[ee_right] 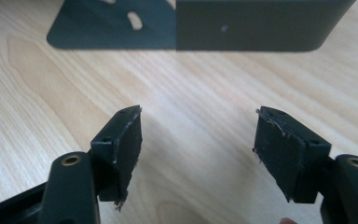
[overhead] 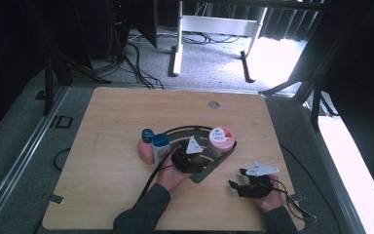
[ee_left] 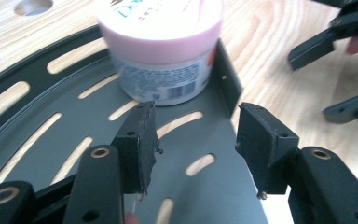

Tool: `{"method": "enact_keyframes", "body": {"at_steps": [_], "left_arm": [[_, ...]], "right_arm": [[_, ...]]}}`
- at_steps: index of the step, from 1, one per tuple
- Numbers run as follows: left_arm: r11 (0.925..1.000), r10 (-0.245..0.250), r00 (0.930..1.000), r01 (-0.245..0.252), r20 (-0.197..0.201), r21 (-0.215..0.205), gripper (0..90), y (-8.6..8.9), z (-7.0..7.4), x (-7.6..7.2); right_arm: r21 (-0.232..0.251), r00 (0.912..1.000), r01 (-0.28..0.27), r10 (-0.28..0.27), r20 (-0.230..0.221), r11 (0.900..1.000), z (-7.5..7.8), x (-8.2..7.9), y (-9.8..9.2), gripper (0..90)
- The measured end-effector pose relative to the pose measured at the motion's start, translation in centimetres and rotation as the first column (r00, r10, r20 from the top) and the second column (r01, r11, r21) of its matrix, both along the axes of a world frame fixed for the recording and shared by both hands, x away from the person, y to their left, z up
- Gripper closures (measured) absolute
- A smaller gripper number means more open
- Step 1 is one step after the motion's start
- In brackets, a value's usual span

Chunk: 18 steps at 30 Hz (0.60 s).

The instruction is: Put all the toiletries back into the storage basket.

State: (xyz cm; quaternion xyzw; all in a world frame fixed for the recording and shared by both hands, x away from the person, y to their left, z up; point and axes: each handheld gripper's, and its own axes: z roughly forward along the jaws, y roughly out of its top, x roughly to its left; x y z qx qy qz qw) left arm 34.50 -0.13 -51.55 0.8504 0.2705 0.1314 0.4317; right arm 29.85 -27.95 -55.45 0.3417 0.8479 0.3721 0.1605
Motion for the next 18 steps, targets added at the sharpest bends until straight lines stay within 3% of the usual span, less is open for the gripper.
{"method": "enact_keyframes", "body": {"at_steps": [4, 9, 18], "left_arm": [[0.9999, -0.013, 0.9997, 0.013, 0.02, -0.006, 47.0, 0.0, 0.2, -0.4], [0.9986, -0.041, 0.999, 0.042, 0.019, -0.033, 47.1, 0.3, 0.7, -0.8], [0.9966, -0.052, 0.9987, 0.052, 0.0, -0.064, 45.8, 1.0, 1.6, -1.1]], "right_arm": [[-0.021, 1.0, 0.002, -0.002, 0.007, 1.0, -0.4, -0.1, 0.3, 29.7], [0.004, 0.9999, 0.012, -0.012, -0.012, 1.0, -0.5, 0.2, 0.0, 28.7], [0.003, 0.9999, 0.008, -0.008, -0.013, 1.0, -0.5, 0.2, 0.0, 27.9]]}}
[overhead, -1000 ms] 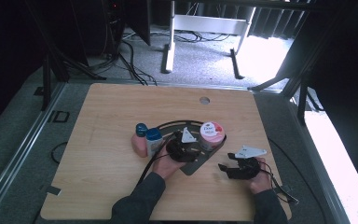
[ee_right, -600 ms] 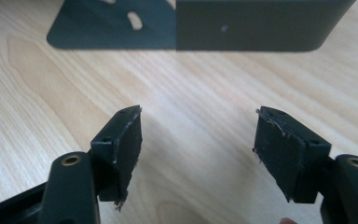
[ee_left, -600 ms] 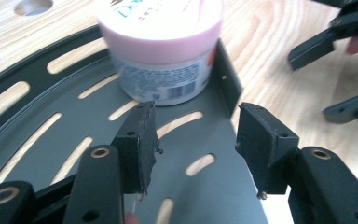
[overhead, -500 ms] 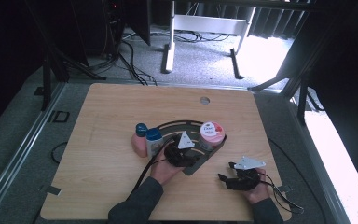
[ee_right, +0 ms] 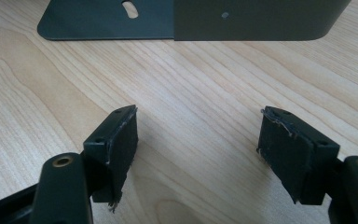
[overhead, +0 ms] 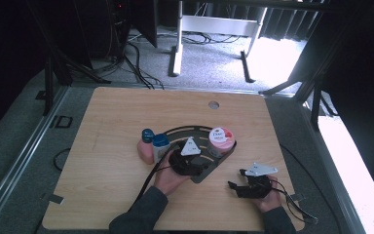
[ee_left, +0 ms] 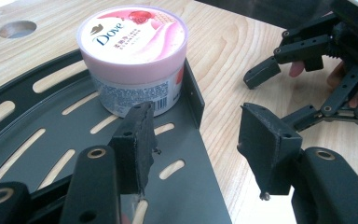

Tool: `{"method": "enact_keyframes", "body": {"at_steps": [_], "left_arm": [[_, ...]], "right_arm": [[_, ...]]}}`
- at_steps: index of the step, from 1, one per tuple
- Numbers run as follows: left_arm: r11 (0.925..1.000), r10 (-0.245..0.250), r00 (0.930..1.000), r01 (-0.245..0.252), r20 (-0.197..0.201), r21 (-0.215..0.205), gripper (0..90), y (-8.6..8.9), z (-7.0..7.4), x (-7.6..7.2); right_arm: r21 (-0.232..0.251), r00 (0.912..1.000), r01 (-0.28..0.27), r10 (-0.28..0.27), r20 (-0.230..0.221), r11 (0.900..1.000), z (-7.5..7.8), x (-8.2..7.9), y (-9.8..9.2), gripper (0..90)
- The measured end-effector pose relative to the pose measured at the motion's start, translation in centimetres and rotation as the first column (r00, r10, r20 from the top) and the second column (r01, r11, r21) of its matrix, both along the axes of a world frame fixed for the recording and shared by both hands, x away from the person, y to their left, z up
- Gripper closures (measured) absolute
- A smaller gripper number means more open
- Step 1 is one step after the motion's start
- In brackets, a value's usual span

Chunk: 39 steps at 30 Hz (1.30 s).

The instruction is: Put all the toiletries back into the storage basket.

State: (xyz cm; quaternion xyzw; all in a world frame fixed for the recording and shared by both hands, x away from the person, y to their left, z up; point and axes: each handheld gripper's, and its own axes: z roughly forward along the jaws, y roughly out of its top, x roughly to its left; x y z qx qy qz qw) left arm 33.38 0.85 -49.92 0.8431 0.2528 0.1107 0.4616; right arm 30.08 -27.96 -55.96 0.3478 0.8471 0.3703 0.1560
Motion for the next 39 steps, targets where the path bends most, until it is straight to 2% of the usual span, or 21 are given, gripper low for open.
{"method": "enact_keyframes", "body": {"at_steps": [5, 16, 23, 34, 39], "left_arm": [[0.9999, -0.009, 0.9998, 0.009, -0.019, -0.012, 45.7, 0.4, 0.5, -0.1], [0.9993, -0.035, 0.9986, 0.035, -0.041, 0.013, 50.6, 1.0, 1.3, -0.5], [0.9998, -0.015, 0.9986, 0.015, -0.051, 0.011, 48.6, 1.8, 1.9, -0.6], [0.9999, -0.005, 0.9994, 0.004, -0.035, -0.012, 48.4, 2.5, 2.7, -0.6], [0.9998, 0.002, 0.9998, -0.002, -0.021, -0.022, 48.2, 2.9, 3.6, -0.7]], "right_arm": [[-0.001, 1.0, -0.008, 0.008, -0.003, 1.0, 0.0, 0.0, 0.0, 25.9], [-0.004, 0.9998, -0.019, 0.019, -0.005, 1.0, 0.0, 0.0, 0.1, 24.1], [-0.003, 0.9998, -0.019, 0.019, -0.004, 1.0, 0.0, 0.0, 0.1, 24.0], [-0.004, 0.9998, -0.02, 0.02, -0.004, 1.0, 0.0, 0.0, 0.1, 24.0], [-0.005, 0.9998, -0.02, 0.02, -0.005, 1.0, 0.0, 0.0, 0.1, 24.0]]}}
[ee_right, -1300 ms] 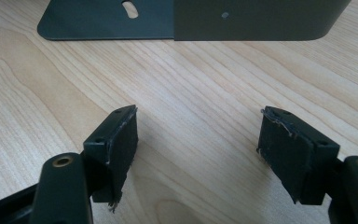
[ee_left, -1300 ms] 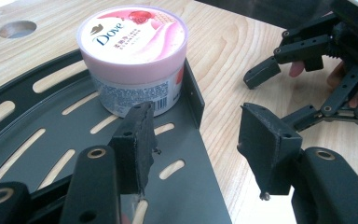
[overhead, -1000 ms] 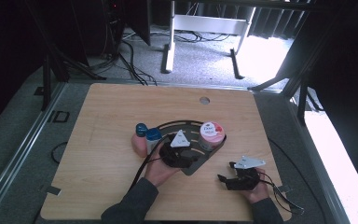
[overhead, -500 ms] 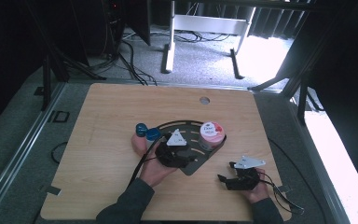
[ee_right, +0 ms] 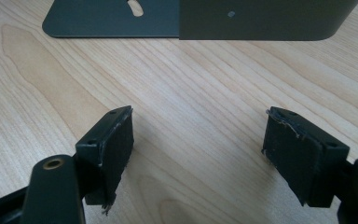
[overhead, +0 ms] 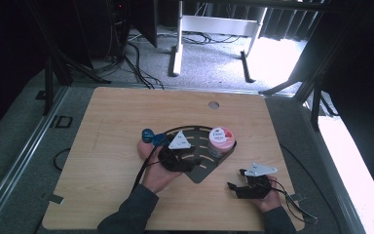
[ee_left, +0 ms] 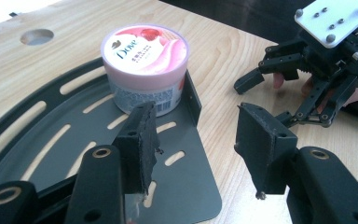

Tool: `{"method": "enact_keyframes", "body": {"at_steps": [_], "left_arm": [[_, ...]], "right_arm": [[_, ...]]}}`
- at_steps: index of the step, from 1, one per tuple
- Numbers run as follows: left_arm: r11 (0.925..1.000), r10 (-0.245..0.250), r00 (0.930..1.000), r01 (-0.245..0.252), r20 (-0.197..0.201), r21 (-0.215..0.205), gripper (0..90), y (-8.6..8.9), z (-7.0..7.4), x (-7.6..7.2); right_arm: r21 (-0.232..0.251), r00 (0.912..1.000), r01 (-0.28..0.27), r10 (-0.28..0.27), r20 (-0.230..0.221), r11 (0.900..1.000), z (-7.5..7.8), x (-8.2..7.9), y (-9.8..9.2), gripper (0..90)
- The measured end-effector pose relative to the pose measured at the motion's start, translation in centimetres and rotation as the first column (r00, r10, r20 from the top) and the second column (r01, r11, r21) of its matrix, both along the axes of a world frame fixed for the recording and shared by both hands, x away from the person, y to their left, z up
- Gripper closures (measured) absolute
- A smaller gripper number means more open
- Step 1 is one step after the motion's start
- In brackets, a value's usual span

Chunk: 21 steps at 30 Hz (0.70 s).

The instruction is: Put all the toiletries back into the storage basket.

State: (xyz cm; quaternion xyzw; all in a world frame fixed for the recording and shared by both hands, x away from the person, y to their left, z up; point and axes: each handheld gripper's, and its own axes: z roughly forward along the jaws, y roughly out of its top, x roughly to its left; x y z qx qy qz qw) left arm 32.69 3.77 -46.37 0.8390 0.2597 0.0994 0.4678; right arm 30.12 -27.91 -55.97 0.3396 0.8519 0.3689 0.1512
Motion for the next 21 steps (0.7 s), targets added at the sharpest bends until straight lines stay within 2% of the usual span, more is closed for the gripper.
{"method": "enact_keyframes", "body": {"at_steps": [14, 21], "left_arm": [[0.9997, -0.001, 0.9996, 0.0, 0.027, 0.024, 46.7, 0.6, 1.5, 0.1], [0.9993, -0.009, 0.9997, 0.008, 0.024, 0.036, 46.6, 1.0, 2.2, 0.3]], "right_arm": [[0.001, 1.0, 0.0, 0.0, 0.001, 1.0, 0.0, 0.0, 0.0, 24.0], [0.001, 1.0, 0.0, 0.0, 0.001, 1.0, 0.0, 0.0, 0.0, 24.0]]}}
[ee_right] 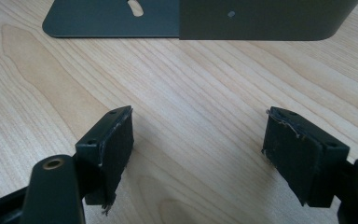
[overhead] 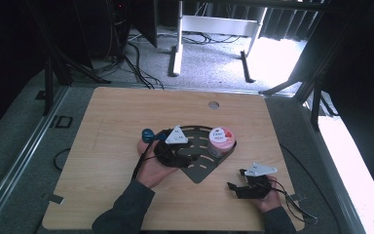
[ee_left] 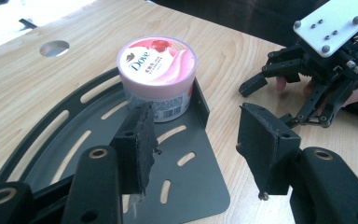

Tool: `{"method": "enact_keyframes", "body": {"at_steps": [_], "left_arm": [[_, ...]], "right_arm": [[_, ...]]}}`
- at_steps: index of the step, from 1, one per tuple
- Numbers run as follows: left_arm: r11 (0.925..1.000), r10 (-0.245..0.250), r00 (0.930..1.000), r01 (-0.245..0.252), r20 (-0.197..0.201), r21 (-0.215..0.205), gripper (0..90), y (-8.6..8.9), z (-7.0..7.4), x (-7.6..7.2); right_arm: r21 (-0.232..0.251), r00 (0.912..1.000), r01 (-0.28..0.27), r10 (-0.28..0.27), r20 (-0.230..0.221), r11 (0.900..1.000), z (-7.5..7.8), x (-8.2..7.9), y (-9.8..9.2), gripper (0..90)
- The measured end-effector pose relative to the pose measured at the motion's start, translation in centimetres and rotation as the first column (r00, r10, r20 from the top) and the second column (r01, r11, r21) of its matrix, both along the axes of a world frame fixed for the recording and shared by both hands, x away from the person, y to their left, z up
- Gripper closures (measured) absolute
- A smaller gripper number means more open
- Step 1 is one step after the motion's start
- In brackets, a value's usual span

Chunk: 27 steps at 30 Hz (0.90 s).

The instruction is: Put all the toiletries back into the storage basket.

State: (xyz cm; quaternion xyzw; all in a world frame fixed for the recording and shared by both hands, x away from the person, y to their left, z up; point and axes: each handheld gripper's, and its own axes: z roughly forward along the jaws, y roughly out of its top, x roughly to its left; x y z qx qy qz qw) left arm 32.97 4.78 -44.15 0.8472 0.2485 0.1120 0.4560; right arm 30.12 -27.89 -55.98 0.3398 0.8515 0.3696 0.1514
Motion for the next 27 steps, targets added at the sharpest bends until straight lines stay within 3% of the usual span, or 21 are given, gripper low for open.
{"method": "enact_keyframes", "body": {"at_steps": [13, 27], "left_arm": [[0.9999, 0.015, 0.9998, -0.015, 0.011, 0.003, 46.5, 1.2, 1.1, 0.3], [0.9969, 0.078, 0.9967, -0.078, 0.021, 0.008, 44.5, 3.6, 1.9, 0.9]], "right_arm": [[0.0, 1.0, 0.0, 0.0, 0.0, 1.0, 0.0, 0.0, 0.0, 24.0], [0.0, 1.0, 0.0, 0.0, 0.0, 1.0, 0.0, 0.0, 0.0, 24.0]]}}
